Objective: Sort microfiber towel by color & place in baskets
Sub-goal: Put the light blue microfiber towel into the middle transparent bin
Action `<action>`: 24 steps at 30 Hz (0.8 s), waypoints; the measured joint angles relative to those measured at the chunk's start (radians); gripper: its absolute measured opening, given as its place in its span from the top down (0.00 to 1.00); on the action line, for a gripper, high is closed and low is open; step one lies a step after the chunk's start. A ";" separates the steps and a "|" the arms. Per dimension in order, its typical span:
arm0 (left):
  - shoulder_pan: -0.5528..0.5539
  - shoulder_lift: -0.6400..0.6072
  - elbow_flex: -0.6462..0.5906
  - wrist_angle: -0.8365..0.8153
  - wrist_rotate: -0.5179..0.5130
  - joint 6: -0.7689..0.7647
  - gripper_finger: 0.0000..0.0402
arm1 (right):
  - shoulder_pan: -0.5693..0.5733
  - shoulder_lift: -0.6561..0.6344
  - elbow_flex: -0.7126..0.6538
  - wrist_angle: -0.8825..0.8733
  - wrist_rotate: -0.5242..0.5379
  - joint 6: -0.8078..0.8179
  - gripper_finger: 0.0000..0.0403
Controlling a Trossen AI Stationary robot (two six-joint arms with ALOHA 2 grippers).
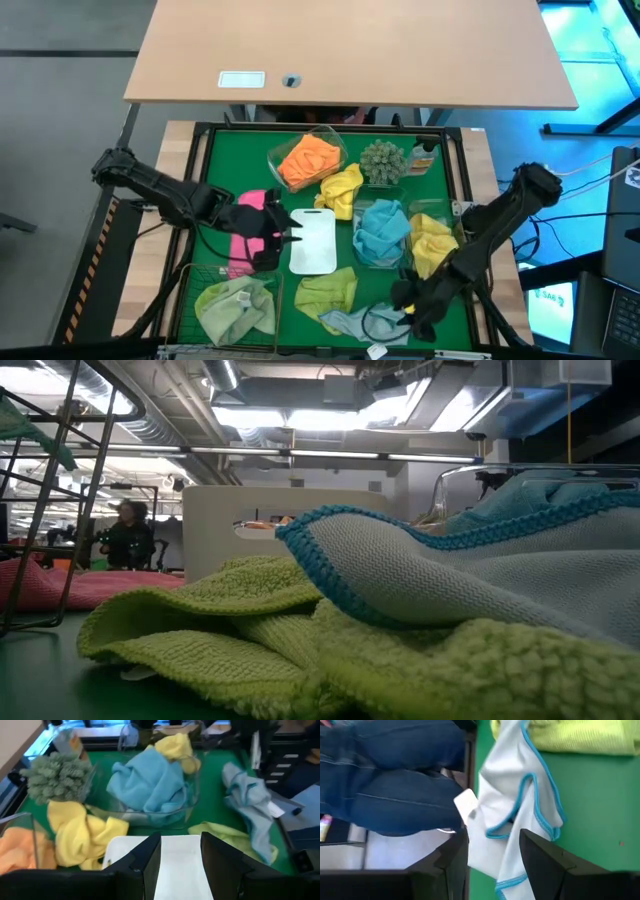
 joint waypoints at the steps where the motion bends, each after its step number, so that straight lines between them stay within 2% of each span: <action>1: -0.005 0.000 0.000 0.003 0.001 0.000 0.67 | 0.007 0.015 0.000 0.001 0.015 0.009 0.56; 8: -0.035 0.000 0.000 0.006 0.000 0.000 0.67 | 0.019 0.119 0.000 -0.004 0.055 0.009 0.56; 24: -0.053 0.001 0.000 0.006 0.002 0.001 0.67 | 0.018 0.313 0.003 0.011 0.048 -0.016 0.56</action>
